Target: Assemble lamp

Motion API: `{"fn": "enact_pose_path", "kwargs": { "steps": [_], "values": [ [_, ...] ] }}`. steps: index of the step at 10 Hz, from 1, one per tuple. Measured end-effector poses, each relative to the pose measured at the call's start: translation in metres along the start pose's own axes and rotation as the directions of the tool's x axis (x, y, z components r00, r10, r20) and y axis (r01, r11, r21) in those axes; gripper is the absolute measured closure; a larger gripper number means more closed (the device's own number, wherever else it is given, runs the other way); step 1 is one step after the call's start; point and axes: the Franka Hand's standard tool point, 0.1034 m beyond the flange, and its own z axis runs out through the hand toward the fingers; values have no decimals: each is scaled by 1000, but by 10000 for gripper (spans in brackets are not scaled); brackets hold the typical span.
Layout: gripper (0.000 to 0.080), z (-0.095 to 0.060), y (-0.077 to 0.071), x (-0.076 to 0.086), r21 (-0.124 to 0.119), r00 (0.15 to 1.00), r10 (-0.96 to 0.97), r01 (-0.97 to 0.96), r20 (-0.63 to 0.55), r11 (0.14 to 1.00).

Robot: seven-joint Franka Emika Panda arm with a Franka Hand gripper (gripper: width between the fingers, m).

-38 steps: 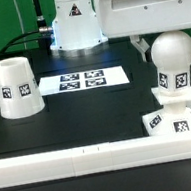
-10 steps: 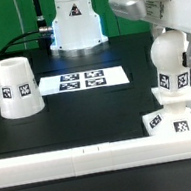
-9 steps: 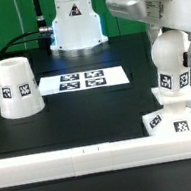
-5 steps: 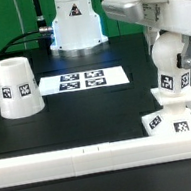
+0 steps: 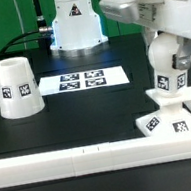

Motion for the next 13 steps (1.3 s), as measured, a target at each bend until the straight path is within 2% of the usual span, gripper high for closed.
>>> {"fn": "enact_pose_path", "kwargs": {
  "steps": [2, 5, 7, 11, 13],
  "values": [
    [223, 0, -2, -4, 13, 975, 223, -223, -8, 975],
    [223, 0, -2, -3, 25, 870, 492, -492, -19, 870],
    [223, 0, -2, -2, 32, 794, 608, -607, -19, 794],
    [222, 0, -2, -1, 38, 595, 803, -803, -11, 595],
    [222, 1, -2, -1, 41, 470, 883, -882, -6, 470]
  ]
}}
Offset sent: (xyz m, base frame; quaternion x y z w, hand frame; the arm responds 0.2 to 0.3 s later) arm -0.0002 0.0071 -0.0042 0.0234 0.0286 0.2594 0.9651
